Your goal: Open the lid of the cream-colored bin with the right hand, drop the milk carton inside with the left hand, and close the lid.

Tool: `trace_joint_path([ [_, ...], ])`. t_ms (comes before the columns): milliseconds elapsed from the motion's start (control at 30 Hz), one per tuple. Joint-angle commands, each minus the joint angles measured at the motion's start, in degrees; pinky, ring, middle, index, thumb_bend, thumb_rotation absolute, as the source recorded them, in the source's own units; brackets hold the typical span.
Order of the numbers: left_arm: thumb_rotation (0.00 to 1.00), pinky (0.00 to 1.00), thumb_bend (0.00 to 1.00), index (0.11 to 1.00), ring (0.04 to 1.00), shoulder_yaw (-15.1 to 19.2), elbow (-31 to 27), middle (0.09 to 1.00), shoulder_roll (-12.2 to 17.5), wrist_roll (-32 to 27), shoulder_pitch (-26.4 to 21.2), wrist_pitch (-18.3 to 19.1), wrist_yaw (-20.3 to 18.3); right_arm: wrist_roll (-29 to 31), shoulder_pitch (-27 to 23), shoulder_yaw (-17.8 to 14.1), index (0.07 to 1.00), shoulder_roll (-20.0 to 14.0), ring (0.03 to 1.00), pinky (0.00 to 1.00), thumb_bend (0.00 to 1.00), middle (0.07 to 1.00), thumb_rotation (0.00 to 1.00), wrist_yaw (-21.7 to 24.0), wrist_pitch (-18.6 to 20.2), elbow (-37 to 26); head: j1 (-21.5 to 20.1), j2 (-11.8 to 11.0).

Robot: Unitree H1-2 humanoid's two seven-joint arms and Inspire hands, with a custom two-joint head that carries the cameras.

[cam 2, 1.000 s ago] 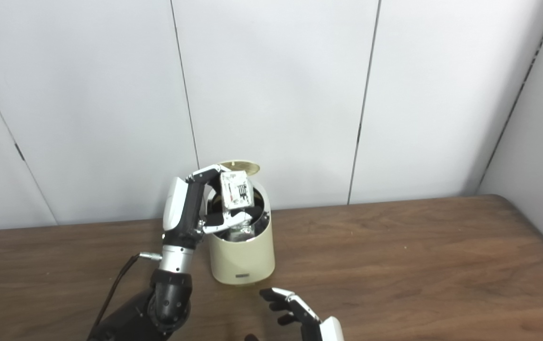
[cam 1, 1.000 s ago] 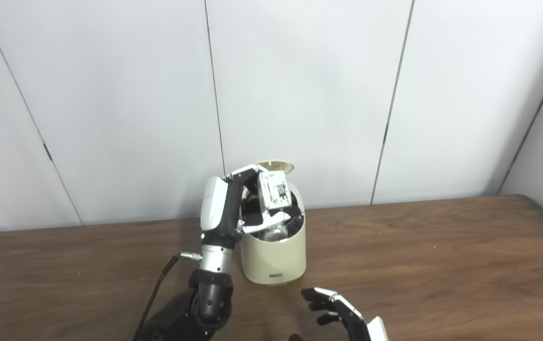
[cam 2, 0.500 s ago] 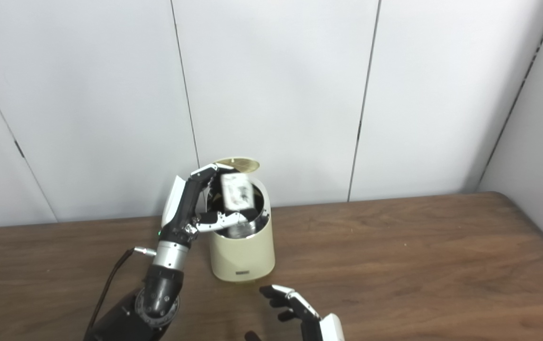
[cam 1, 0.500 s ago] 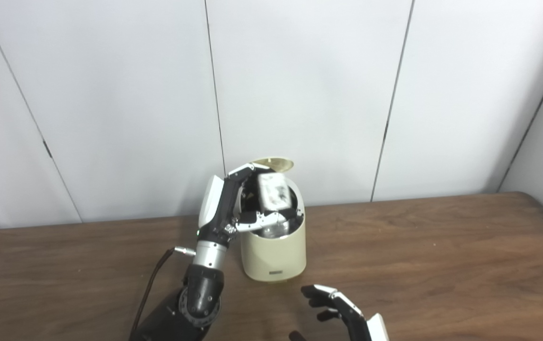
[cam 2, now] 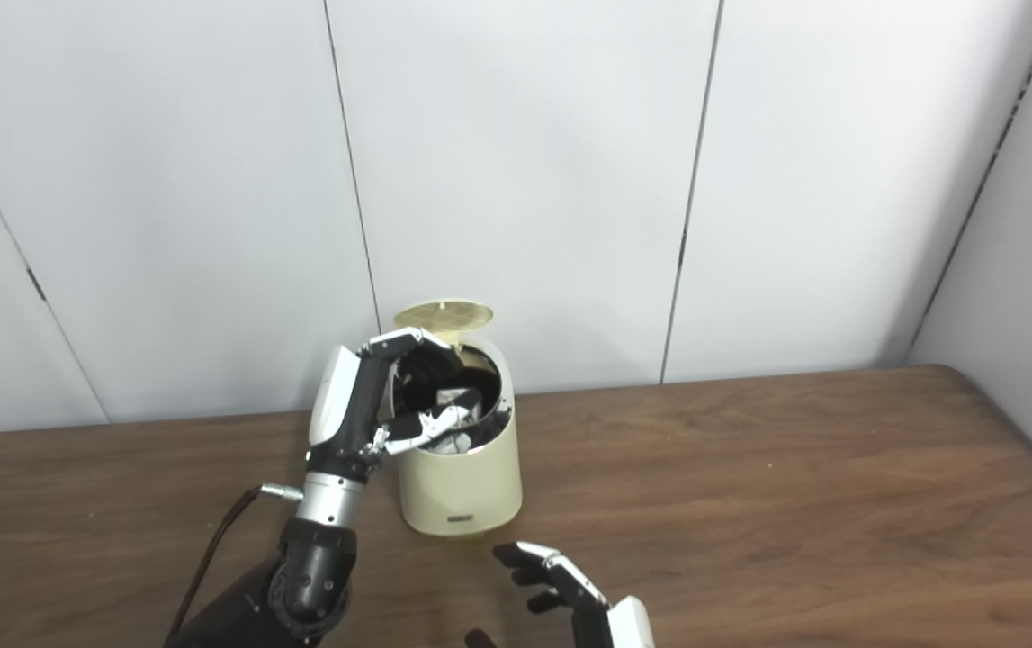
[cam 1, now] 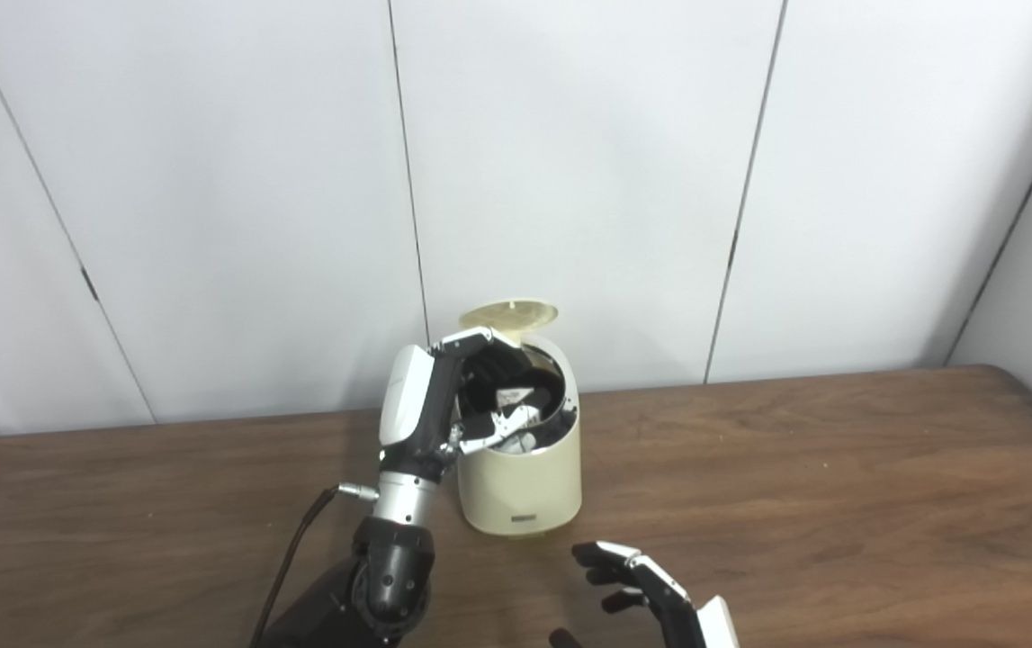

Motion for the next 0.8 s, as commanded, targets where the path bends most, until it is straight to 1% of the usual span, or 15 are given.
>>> trace_joint_path([
  [0,0.00,0.43,0.52,0.490,0.469,0.2,0.0,0.484,0.7,-0.4,-3.4,-0.7,1.5,0.0,5.5,0.1,0.694,0.9,0.682,0.57,0.26,0.709,0.04,-0.8,-1.6,-1.1,0.2,0.0],
  [133,0.00,0.44,0.52,0.491,0.485,0.3,-0.2,0.487,0.8,-1.2,-3.4,-0.7,1.0,0.5,5.3,-0.1,0.695,0.8,0.677,0.56,0.26,0.708,0.05,-0.5,-1.5,-0.9,0.7,0.0],
  [200,0.00,0.45,0.52,0.490,0.492,0.7,-1.2,0.489,1.0,-1.7,-2.9,-0.7,0.5,0.8,4.8,-0.4,0.695,0.6,0.676,0.56,0.26,0.709,0.05,-0.5,-1.6,-0.4,1.1,-0.3],
  [300,0.00,0.44,0.52,0.486,0.499,2.1,-4.4,0.492,1.5,-3.2,-1.0,-0.7,-1.3,1.1,3.7,-1.0,0.693,0.3,0.671,0.55,0.26,0.706,0.05,-0.7,-1.7,0.7,1.6,-0.7],
  [367,0.00,0.43,0.52,0.492,0.492,3.6,-7.3,0.488,1.9,-4.5,0.9,-0.7,-3.6,1.5,2.9,-1.6,0.689,0.1,0.669,0.55,0.26,0.703,0.05,-0.8,-2.0,1.5,2.1,-1.0],
  [467,0.00,0.40,0.51,0.509,0.470,10.0,-13.3,0.479,1.4,-12.0,6.1,-0.7,-14.5,2.3,1.3,-2.8,0.681,-0.4,0.664,0.54,0.26,0.700,0.04,-0.5,-2.5,3.0,2.9,-1.5],
  [533,0.00,0.37,0.51,0.512,0.468,14.6,-17.2,0.480,0.8,-15.5,10.0,-0.7,-20.6,3.1,0.2,-3.6,0.679,-0.7,0.651,0.52,0.26,0.701,0.05,-0.1,-2.9,4.1,3.5,-2.0],
  [567,0.04,0.38,0.50,0.504,0.476,16.8,-19.4,0.513,0.6,-16.6,12.0,-0.7,-23.2,3.5,-0.4,-4.0,0.679,-1.0,0.643,0.50,0.25,0.701,0.06,0.1,-3.0,4.8,3.8,-2.3],
  [600,0.08,0.40,0.49,0.500,0.507,18.9,-21.4,0.558,0.4,-17.4,13.6,-0.7,-25.8,4.1,-1.1,-4.5,0.680,-1.4,0.642,0.50,0.25,0.701,0.08,0.5,-3.0,5.5,4.5,-2.8],
  [633,0.40,0.43,0.45,0.583,0.540,20.8,-23.3,0.594,0.1,-18.1,15.2,-0.7,-28.2,4.5,-1.6,-4.8,0.682,-1.6,0.634,0.49,0.25,0.704,0.09,0.8,-3.1,6.0,4.5,-2.8],
  [667,0.59,0.45,0.44,0.637,0.569,22.7,-25.0,0.624,-0.3,-19.2,16.4,-0.7,-30.8,5.1,-2.3,-5.3,0.682,-1.9,0.626,0.48,0.25,0.706,0.10,1.0,-3.3,6.7,5.1,-3.3],
  [700,0.72,0.49,0.45,0.688,0.609,24.8,-26.9,0.661,-0.7,-20.8,17.7,-0.7,-33.4,5.4,-3.1,-5.7,0.678,-2.2,0.617,0.47,0.26,0.707,0.11,1.1,-3.5,7.5,5.5,-3.5],
  [733,0.76,0.53,0.49,0.718,0.646,26.9,-28.8,0.694,-1.3,-22.1,19.0,-0.7,-35.7,5.4,-3.7,-6.0,0.677,-2.4,0.616,0.46,0.26,0.707,0.11,1.2,-3.6,8.1,5.7,-3.7],
  [767,0.78,0.57,0.51,0.738,0.676,29.0,-30.4,0.719,-2.0,-23.2,20.0,-0.7,-37.9,5.4,-4.3,-6.3,0.677,-2.7,0.616,0.46,0.25,0.707,0.10,1.3,-3.8,8.7,6.0,-4.0],
])
